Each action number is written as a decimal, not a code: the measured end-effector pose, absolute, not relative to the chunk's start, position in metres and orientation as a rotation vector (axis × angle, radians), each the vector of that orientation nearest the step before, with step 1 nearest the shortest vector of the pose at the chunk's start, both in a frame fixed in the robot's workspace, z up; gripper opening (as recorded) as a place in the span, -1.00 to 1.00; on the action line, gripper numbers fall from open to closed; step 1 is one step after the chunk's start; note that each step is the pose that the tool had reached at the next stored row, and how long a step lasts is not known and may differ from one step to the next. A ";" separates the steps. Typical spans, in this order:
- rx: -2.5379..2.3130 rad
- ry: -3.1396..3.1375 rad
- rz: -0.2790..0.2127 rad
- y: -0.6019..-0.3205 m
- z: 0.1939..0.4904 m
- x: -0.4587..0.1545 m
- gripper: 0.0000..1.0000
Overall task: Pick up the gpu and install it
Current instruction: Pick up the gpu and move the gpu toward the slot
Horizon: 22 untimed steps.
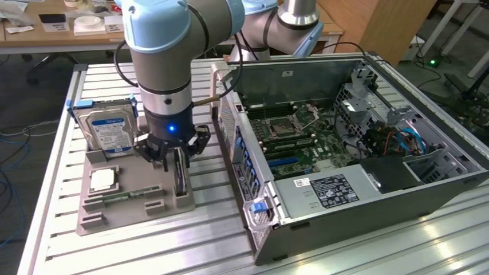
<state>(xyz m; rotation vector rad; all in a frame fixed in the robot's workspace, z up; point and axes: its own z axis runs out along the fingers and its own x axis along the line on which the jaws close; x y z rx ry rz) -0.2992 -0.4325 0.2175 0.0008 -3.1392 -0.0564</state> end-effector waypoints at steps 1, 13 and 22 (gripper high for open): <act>0.001 -3.139 -0.056 -0.432 0.217 -0.299 -0.01; 0.001 -3.139 -0.057 -0.434 0.217 -0.299 -0.18; 0.001 -3.139 -0.059 -0.435 0.217 -0.299 -0.35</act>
